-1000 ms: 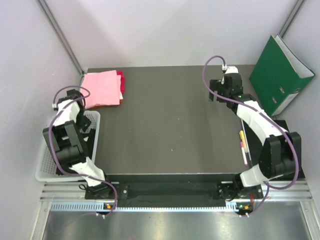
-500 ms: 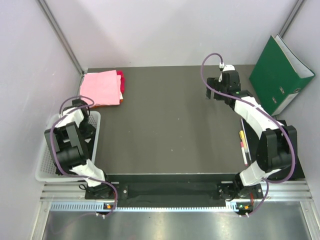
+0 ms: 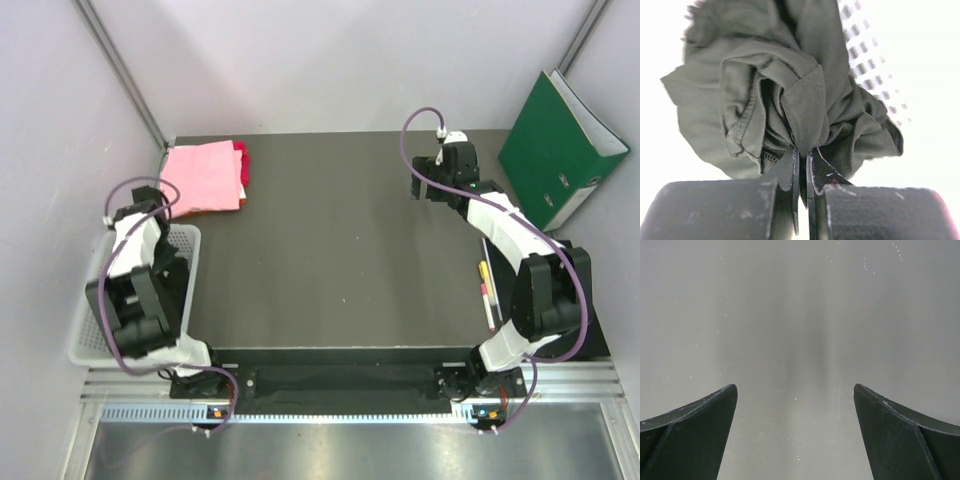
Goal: Fold and stack the t-shirts
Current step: Grab crumpled tshirt from bin with the left arm, then move the tshirt to the center of the board, then flatten out the tshirt
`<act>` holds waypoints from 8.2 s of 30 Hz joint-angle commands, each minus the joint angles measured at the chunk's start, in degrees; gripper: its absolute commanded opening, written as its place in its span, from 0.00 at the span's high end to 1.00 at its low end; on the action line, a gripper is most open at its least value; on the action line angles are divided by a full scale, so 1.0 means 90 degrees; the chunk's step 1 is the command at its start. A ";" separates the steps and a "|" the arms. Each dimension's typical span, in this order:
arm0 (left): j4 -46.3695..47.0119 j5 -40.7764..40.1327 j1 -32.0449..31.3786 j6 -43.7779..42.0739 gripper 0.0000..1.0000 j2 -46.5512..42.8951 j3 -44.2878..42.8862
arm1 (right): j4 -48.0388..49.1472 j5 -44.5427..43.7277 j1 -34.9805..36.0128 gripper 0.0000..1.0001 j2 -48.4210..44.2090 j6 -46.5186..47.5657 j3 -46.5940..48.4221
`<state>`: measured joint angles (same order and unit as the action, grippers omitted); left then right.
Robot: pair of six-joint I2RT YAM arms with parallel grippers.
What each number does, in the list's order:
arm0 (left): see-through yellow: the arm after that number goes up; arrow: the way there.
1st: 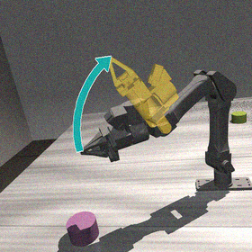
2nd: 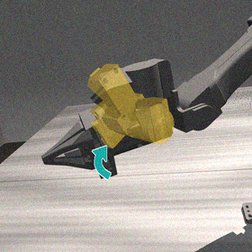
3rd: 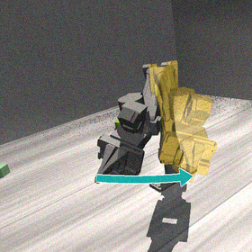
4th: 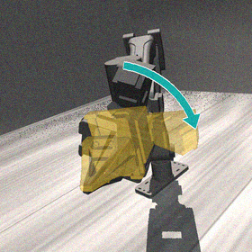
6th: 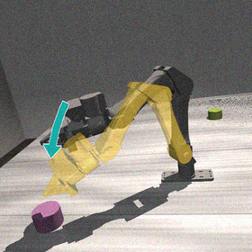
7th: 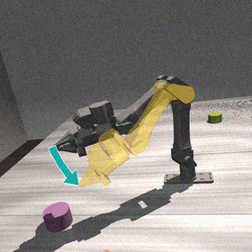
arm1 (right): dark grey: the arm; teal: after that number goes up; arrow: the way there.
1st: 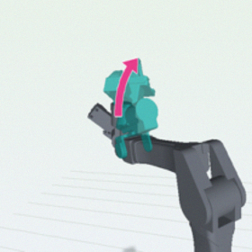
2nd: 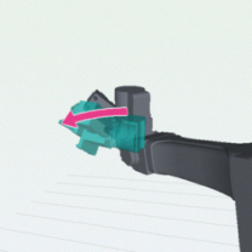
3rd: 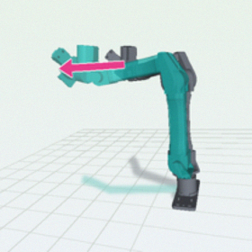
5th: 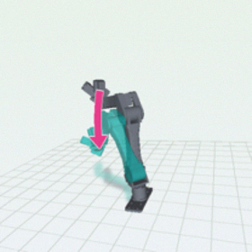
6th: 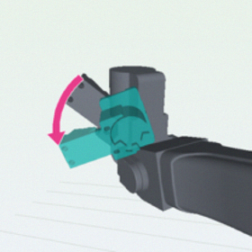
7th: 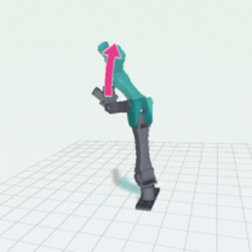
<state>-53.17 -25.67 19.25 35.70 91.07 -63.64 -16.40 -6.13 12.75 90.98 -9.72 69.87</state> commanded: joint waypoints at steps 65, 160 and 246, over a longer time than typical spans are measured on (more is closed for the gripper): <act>0.1797 0.5675 -0.3789 -0.0676 0.14 0.1240 -0.2060 | 0.0211 0.0837 0.0204 0.00 -0.0578 -0.0707 -0.0292; -0.0856 -0.1111 -0.5371 0.1363 1.00 -0.3898 0.0206 | -0.1590 0.1545 0.0106 0.00 -0.3039 -0.1264 -0.2987; -0.1476 0.0636 -0.4687 0.0751 1.00 -0.3235 0.0792 | -0.1391 0.0125 0.0576 1.00 -0.1612 -0.2182 0.0068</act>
<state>-67.94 -18.02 -23.11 45.45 59.99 -51.77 -30.46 2.90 21.28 84.51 -30.98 64.14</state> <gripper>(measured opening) 0.027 0.012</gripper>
